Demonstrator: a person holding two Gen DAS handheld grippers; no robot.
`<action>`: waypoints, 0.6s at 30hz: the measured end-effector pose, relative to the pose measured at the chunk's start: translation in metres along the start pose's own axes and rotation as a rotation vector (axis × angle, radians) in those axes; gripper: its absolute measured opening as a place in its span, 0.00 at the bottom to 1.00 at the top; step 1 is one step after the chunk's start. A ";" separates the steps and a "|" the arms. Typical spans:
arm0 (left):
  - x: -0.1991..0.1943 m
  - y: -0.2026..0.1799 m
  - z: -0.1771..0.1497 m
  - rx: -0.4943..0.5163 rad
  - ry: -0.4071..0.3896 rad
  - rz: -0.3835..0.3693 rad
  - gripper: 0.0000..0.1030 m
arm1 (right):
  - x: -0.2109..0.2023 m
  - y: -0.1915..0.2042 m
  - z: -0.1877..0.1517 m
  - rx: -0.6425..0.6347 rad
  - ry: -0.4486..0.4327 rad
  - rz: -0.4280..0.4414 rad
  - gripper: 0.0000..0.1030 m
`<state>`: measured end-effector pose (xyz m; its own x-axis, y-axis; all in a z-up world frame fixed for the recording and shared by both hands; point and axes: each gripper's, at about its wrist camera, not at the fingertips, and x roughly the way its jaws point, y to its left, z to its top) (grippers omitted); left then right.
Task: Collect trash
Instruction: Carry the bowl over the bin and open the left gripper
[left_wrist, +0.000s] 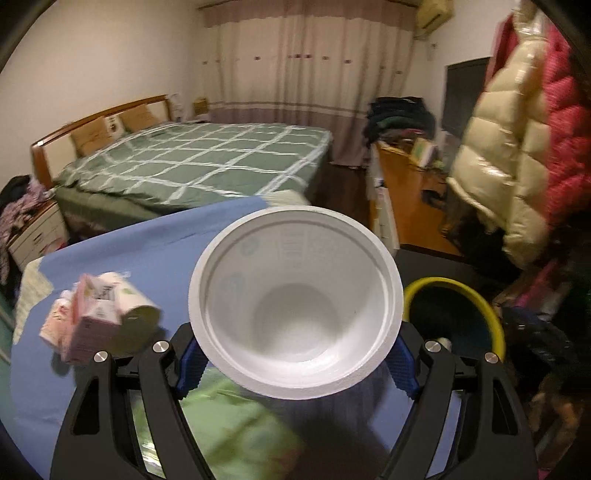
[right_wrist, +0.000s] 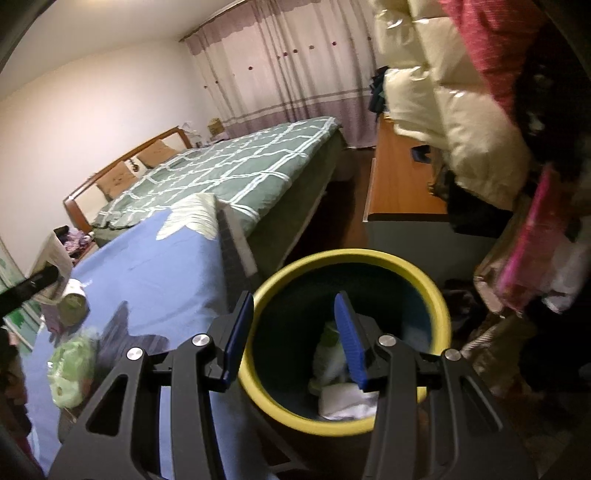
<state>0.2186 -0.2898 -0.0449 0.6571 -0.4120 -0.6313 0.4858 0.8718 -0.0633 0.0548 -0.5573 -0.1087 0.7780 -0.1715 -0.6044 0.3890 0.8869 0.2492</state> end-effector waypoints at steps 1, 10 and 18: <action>-0.002 -0.012 0.000 0.011 0.003 -0.025 0.76 | -0.004 -0.005 -0.003 0.002 -0.004 -0.017 0.43; 0.026 -0.111 -0.005 0.102 0.086 -0.148 0.76 | -0.033 -0.044 -0.021 0.017 -0.028 -0.130 0.43; 0.078 -0.183 -0.011 0.164 0.163 -0.179 0.77 | -0.047 -0.065 -0.028 0.041 -0.046 -0.164 0.45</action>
<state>0.1746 -0.4783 -0.0908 0.4574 -0.4957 -0.7383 0.6810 0.7291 -0.0677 -0.0212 -0.5953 -0.1173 0.7241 -0.3327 -0.6042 0.5316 0.8274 0.1814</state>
